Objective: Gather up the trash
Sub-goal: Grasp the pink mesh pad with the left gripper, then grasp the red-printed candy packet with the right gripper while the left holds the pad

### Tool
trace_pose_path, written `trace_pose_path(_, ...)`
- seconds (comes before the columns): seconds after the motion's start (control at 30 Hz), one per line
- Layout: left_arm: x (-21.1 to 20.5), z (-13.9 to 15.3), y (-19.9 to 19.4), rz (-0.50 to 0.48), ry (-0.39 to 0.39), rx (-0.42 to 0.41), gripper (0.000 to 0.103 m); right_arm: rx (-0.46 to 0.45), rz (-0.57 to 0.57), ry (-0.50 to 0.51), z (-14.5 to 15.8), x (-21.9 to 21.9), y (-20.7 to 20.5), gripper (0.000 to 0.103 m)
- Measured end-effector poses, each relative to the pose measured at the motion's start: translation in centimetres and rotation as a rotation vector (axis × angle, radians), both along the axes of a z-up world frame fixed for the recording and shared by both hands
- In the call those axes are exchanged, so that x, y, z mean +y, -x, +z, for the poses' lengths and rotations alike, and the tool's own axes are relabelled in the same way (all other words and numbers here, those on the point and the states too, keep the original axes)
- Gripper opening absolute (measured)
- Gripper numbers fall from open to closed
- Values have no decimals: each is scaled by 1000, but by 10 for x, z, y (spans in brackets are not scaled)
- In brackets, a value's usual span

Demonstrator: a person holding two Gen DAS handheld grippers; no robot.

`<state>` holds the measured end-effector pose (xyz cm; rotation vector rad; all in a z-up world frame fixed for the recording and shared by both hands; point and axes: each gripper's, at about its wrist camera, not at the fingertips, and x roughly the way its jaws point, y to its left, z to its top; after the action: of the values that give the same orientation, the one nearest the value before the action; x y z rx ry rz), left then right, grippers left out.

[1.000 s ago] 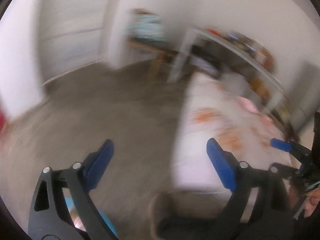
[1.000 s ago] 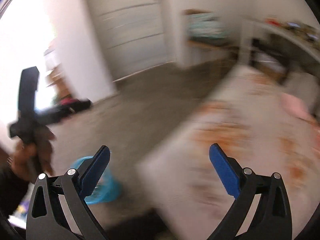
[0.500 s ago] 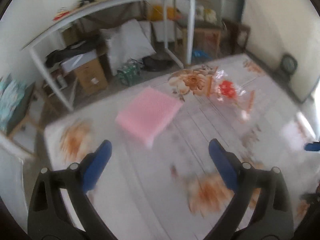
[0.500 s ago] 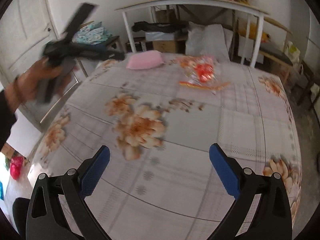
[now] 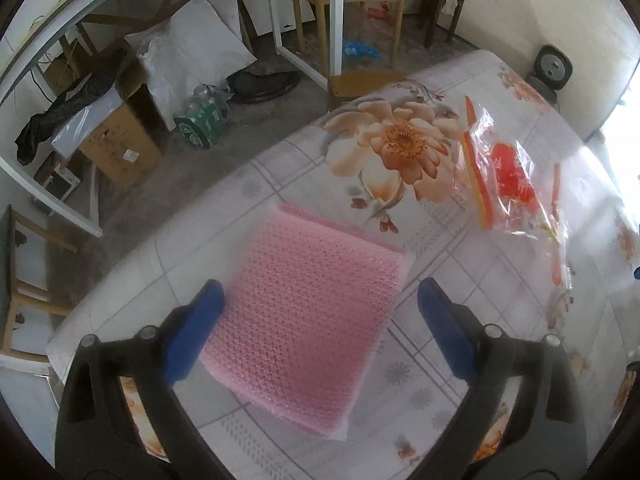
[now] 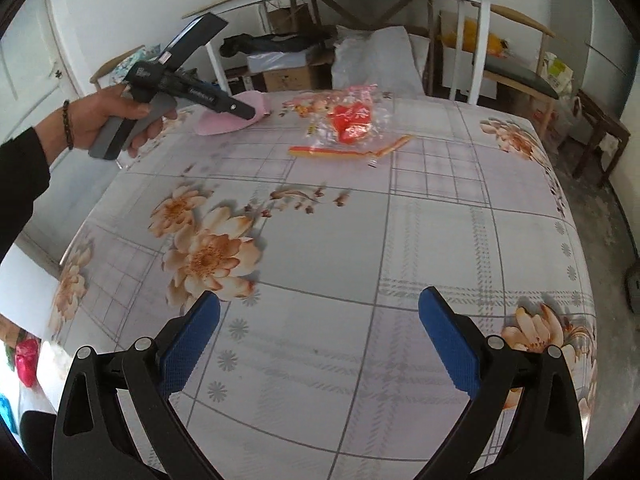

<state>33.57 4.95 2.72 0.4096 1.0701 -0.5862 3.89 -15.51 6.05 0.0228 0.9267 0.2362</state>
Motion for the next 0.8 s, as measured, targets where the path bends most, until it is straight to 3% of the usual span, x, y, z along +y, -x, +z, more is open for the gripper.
trace_pose_path(0.1, -1, -19, 2, 16, -24, 38, 96, 5, -13, 4, -1, -1, -1, 97)
trace_pose_path(0.23, -1, -22, 6, 38, 26, 16, 94, 1, -21, 20, -1, 0, -2, 97)
trace_pose_path(0.27, -2, -22, 9, 34, 34, 11, 92, -2, -20, 26, -1, 1, -2, 97)
trace_pose_path(0.3, -2, -21, 11, 32, 40, 6, 81, -5, -21, 36, -1, 1, -2, 97)
trace_pose_path(0.33, -3, -19, 13, 37, 40, 7, 78, -6, -24, 36, 0, 0, -2, 97)
trace_pose_path(0.53, -6, -18, 32, 52, 26, -17, 73, -15, -38, 36, 3, -2, -2, 97)
trace_pose_path(0.67, -1, -15, 61, 126, 34, -36, 71, -23, -37, 54, 4, -1, -2, 97)
trace_pose_path(0.8, 6, -13, 109, 221, 106, -33, 71, -38, -43, 82, 6, 2, -4, 97)
